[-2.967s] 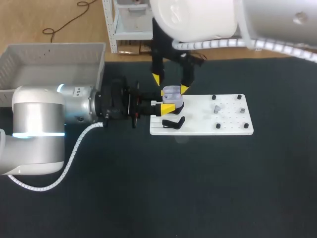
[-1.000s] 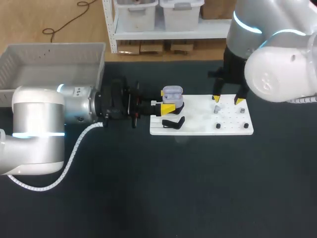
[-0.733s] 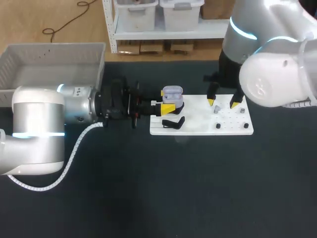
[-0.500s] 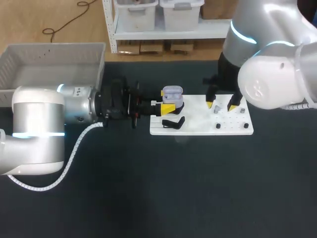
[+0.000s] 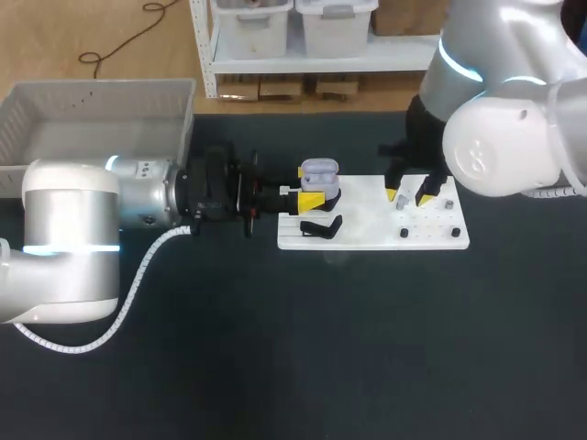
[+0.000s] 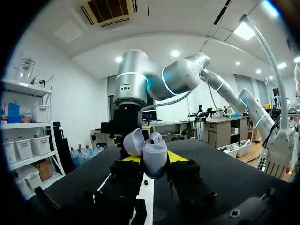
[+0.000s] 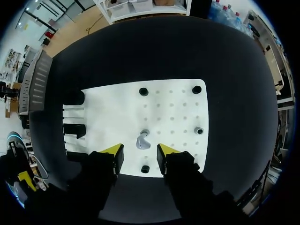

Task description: Pick up each earbud case from the left stands, insert the matching earbuds, close the lid, and place the case in the box.

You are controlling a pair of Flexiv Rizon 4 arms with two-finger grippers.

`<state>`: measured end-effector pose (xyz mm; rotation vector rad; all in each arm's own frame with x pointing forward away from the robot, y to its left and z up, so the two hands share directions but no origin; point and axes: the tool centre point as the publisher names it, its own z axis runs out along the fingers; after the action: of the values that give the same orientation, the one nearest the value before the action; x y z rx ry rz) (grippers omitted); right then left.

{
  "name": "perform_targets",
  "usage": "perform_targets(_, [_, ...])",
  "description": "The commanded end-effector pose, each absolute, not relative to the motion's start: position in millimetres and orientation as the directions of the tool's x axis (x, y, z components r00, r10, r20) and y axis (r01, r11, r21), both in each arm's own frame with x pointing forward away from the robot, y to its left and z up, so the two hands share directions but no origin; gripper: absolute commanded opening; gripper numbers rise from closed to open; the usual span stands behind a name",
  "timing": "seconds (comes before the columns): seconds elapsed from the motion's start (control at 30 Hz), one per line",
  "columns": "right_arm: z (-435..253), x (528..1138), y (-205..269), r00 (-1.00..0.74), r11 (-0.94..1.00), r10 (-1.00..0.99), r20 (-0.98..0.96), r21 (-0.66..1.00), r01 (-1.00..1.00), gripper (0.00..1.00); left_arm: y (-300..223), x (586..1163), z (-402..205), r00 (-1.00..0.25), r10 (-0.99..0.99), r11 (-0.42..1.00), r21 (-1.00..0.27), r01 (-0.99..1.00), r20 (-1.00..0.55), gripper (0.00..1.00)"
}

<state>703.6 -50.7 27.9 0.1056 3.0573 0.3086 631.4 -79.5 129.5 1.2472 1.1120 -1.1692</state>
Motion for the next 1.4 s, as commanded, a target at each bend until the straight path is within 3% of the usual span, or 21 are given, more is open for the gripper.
perform_targets(0.03, [24.3,706.7,-53.1,-0.996,0.977,0.075,-0.058,0.206,0.062,0.46,-79.8,630.4,128.8,0.094,-0.028,-0.016,0.094,0.995,-0.995,0.0])
perform_targets(1.07, [17.3,709.9,-51.3,-0.998,0.973,0.052,-0.042,0.228,0.041,0.39,-79.8,630.4,128.8,0.094,-0.028,-0.016,0.094,0.995,-0.995,0.0])
perform_targets(1.4, [15.7,710.4,-50.9,-0.998,0.974,0.046,-0.038,0.224,0.037,0.42,-79.8,630.4,128.8,0.094,-0.028,-0.016,0.094,0.995,-0.995,0.0])
